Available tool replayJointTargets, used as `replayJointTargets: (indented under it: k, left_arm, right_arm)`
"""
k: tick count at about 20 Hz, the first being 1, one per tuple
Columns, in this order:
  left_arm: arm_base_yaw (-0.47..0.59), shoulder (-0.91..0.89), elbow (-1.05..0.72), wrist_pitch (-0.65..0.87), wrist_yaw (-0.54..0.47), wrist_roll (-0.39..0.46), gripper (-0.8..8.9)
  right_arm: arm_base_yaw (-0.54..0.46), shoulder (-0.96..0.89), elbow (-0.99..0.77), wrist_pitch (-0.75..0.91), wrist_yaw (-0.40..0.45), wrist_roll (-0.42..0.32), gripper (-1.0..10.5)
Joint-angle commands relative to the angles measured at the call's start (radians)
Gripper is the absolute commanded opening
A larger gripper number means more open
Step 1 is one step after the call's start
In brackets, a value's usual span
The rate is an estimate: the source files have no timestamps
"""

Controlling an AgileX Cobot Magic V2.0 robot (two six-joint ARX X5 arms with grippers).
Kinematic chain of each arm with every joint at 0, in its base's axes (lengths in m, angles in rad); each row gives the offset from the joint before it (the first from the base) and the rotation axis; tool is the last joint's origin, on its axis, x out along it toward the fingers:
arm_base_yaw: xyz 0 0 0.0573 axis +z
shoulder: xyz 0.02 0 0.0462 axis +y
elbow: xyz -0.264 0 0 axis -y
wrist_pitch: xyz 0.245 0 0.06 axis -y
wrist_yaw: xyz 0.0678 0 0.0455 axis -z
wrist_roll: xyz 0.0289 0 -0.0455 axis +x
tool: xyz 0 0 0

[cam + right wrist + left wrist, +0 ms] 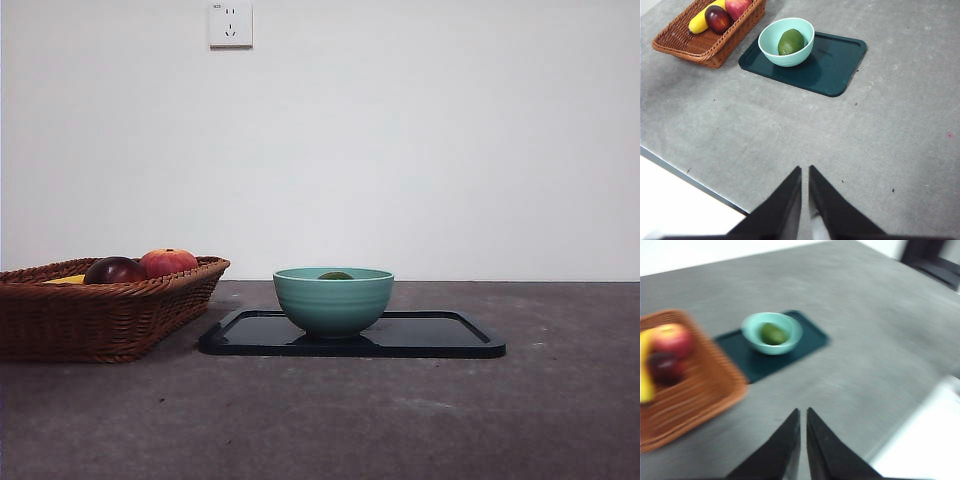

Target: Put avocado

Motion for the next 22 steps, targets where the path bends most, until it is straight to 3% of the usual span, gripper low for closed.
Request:
replayJointTargets:
  k: [1, 3, 6, 11, 14, 17, 22]
  left_arm:
    - [0.144, 0.007, -0.003, 0.015, 0.001, 0.000, 0.18]
    - [0.282, 0.006, -0.043, 0.025, 0.000, 0.019, 0.18]
    - [0.439, -0.019, -0.172, 0.193, 0.000, 0.168, 0.18]
    - [0.576, -0.153, -0.577, 0.759, 0.000, 0.168, 0.18]
    - [0.633, -0.245, -0.793, 0.959, 0.000, 0.124, 0.18]
    - [0.652, -0.350, -0.946, 0.989, 0.000, 0.058, 0.18]
    - [0.672, -0.408, -1.048, 0.967, 0.000, 0.049, 0.18]
  right_arm:
    - [0.011, 0.003, 0.004, 0.013, 0.001, 0.006, 0.2]
    - [0.011, 0.003, 0.004, 0.013, 0.001, 0.006, 0.2]
    - [0.011, 0.003, 0.004, 0.013, 0.001, 0.006, 0.2]
    - [0.011, 0.003, 0.004, 0.013, 0.001, 0.006, 0.2]
    - [0.011, 0.003, 0.004, 0.013, 0.001, 0.006, 0.2]
    - [0.011, 0.003, 0.004, 0.013, 0.001, 0.006, 0.2]
    - [0.011, 0.003, 0.005, 0.013, 0.001, 0.006, 0.2]
